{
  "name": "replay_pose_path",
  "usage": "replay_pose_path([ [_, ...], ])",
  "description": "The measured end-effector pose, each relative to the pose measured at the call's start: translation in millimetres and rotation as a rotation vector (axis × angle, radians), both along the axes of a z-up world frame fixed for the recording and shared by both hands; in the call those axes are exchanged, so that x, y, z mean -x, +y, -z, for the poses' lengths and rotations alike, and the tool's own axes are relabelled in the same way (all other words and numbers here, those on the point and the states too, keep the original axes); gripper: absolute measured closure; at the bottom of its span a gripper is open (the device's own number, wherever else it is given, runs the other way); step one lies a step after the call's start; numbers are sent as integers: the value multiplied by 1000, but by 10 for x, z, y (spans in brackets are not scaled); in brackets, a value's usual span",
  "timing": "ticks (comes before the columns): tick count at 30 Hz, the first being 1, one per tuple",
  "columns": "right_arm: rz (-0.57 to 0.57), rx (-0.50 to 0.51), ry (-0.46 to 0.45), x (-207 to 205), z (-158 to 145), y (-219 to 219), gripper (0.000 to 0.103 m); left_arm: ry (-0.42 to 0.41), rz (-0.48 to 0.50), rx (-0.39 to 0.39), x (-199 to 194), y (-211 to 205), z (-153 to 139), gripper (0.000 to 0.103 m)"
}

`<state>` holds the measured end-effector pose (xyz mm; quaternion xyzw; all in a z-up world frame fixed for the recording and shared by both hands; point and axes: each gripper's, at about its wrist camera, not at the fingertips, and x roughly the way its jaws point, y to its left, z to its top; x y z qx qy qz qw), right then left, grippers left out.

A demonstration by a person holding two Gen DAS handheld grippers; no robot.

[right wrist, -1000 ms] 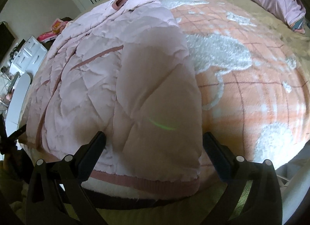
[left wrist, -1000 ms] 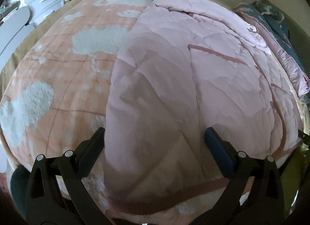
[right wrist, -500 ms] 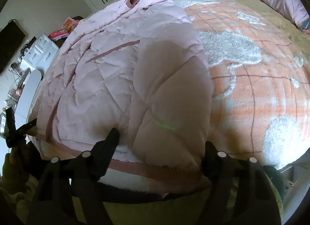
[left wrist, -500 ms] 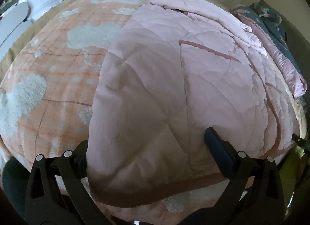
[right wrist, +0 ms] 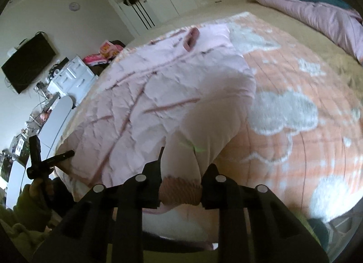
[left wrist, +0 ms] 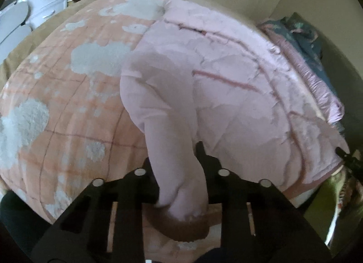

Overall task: Fold large clothes
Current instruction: 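Lift the hem with both tools and carry it toward the collar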

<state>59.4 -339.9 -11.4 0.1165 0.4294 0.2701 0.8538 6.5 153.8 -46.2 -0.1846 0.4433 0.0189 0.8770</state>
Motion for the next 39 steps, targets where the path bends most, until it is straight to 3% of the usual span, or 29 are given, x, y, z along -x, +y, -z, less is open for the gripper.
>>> replay_pose_path([
  [10,23,-36,-53,-176,-255,74,83,-114,76,-40,-174,-112,-444,94],
  [19,-4,-49,-150,-338,-664,158,84,-217,102,-64,-464,-185,-873,95],
  [39,21,-78,-209,-622,-913,181,84,-286,96,-75,-873,-178,-1218,94],
])
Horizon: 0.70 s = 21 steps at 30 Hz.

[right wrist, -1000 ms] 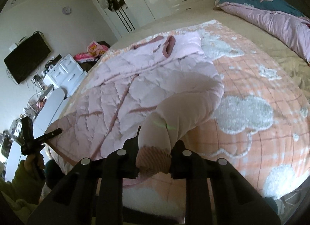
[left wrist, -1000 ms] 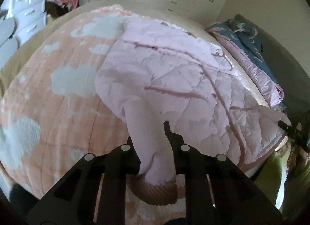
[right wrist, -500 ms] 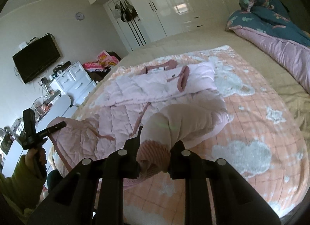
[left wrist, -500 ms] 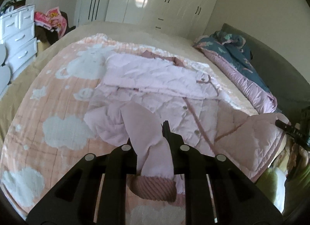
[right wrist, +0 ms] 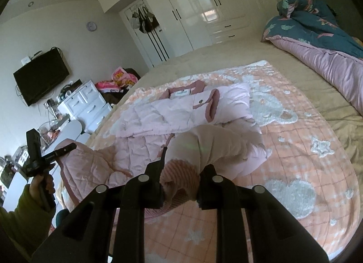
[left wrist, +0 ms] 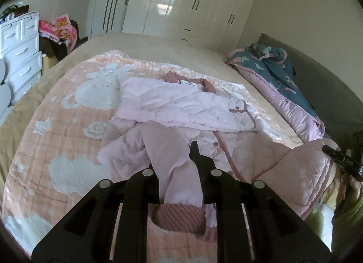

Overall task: Fold large clothes
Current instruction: 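Lift the hem with both tools and carry it toward the collar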

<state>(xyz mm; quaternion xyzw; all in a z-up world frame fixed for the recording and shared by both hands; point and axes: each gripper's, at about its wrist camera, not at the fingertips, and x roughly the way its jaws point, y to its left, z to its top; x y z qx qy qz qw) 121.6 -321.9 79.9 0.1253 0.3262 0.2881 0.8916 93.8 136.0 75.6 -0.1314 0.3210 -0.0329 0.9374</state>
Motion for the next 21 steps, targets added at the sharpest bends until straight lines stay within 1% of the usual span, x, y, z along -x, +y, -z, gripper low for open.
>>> replay_pose_path([
  [8,12,-9,-21,-126,-151,-1,84,-22,-12,15,-122,74,-126,94],
  [12,19,-12,-47,-243,-314,6,84,-43,-22,23,-201,132,-231,94],
  [21,34,-37,-105,-584,-704,43,84,-96,-61,38,-454,311,-578,94],
])
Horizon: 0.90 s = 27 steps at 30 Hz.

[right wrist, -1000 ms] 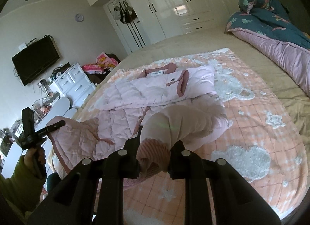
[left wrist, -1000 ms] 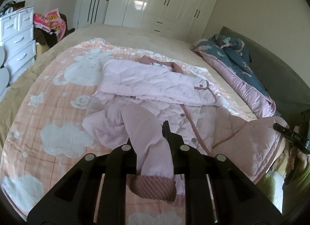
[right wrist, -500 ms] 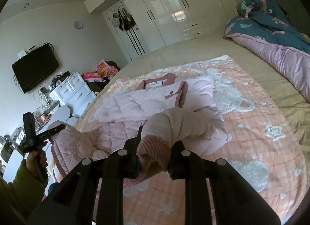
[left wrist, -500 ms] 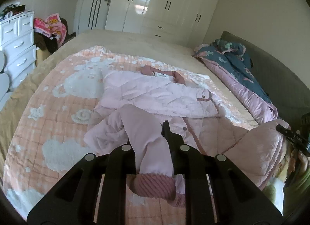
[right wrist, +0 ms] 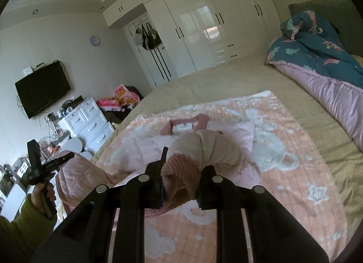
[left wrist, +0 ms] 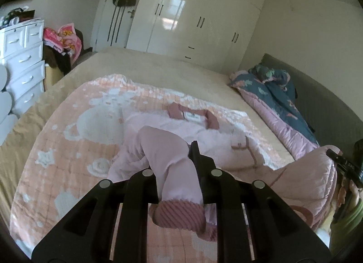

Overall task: Fold large clothes
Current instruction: 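Lift the hem with both tools and carry it toward the collar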

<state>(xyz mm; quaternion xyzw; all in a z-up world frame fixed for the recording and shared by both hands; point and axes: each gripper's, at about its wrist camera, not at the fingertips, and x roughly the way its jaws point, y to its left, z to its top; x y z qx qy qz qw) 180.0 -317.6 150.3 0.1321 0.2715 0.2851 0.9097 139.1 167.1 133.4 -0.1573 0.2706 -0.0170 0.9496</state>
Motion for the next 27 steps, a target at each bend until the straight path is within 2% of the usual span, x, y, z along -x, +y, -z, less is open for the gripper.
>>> replay_pose_path([
  [8,15,-24,-34,-335,-289,47,85,-26,-29,-3,-302,134,-275,94],
  [13,33,-35,-35,-586,-366,43,85,-32,-51,-13,-561,193,-384,94],
  [27,82,-68,39,-1424,-196,34,84,9,-95,-35,-1227,347,-246,92],
])
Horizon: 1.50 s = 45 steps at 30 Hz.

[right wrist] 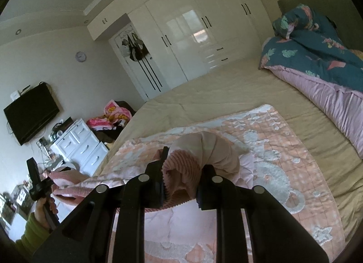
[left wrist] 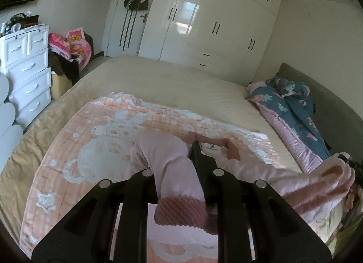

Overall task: Fold large clothes
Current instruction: 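Lift the hem with both tools and carry it toward the collar, then lay the hem over the collar and open both tools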

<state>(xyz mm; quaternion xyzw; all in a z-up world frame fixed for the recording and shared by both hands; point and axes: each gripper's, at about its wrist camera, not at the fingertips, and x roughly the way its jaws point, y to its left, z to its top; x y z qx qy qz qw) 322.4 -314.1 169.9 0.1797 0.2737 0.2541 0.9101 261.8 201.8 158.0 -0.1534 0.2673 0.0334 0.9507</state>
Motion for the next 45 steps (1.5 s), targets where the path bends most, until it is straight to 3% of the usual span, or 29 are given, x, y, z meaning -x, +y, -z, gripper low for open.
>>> replay_pose_path([
  [11,36,-25,117,-541,413,-30,84,66,-12,-31,-415,48,296,91],
  [21,57,-59,195,-875,743,-60,80,110,-22,-8,-718,110,560,89],
  [25,53,-139,229,-960,847,-102,71,124,-30,-9,-802,112,648,89],
  [27,22,-224,219,-969,877,-144,57,129,-32,-13,-824,107,682,89],
  [29,12,-262,190,-941,855,-167,35,132,-32,-12,-839,111,706,88],
  [34,13,-228,136,-850,831,-103,20,141,-26,-3,-871,110,765,83],
  [42,-39,-18,201,-773,1280,356,13,158,-11,-15,-955,33,850,72],
  [45,-42,54,238,-756,1472,492,13,159,2,9,-945,41,844,58],
])
